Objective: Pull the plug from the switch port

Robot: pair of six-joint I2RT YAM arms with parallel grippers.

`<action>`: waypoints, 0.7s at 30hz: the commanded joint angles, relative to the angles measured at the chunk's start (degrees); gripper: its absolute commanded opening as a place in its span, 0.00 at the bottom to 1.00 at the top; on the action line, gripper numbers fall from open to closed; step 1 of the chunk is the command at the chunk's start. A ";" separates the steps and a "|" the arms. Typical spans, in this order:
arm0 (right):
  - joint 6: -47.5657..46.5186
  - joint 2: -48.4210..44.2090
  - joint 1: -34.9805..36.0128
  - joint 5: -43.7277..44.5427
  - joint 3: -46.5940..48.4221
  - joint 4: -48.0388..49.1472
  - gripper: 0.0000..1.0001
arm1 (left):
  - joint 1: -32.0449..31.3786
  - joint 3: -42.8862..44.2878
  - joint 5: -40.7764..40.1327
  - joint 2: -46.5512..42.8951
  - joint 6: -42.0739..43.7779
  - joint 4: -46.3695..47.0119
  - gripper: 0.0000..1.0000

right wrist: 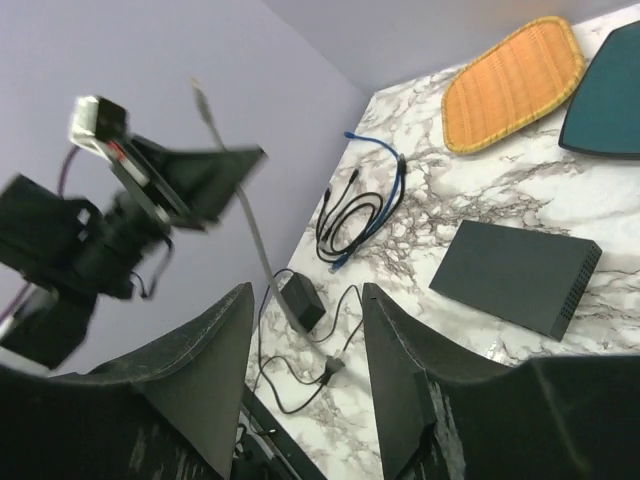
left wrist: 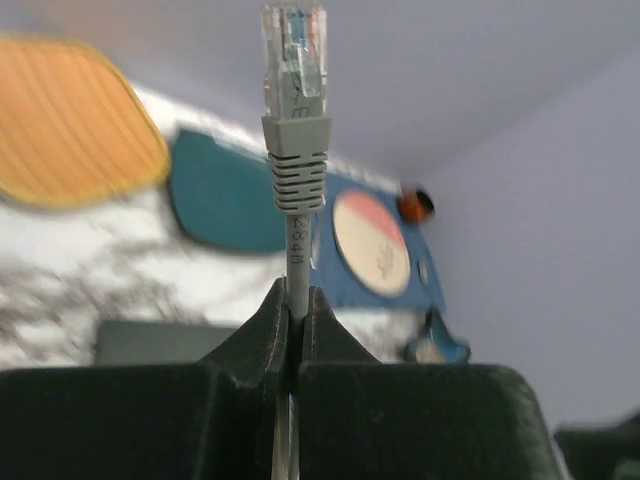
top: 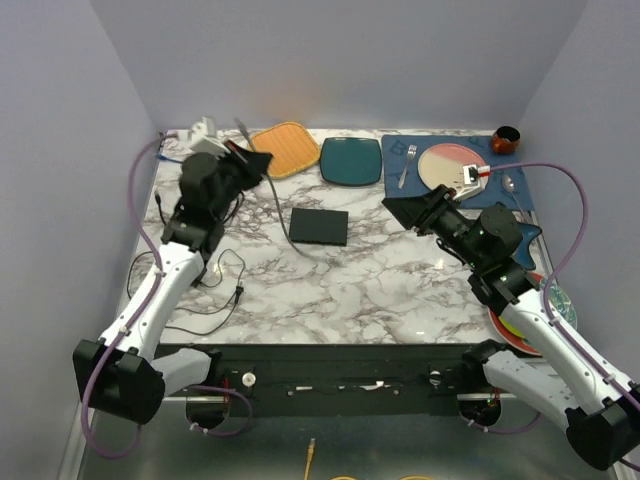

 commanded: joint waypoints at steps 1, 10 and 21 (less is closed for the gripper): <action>1.13 -1.67 0.33 2.22 -4.19 1.44 0.55 | 13.28 13.07 -1.33 1.71 -0.33 -7.01 0.00; 0.43 -2.82 0.24 -1.13 -7.18 0.83 0.54 | 27.82 32.42 -11.86 20.43 -3.59 -21.06 0.00; -3.70 -3.53 0.33 -1.74 -6.57 -1.63 0.54 | 36.80 33.41 -5.11 32.94 -6.05 -24.09 0.99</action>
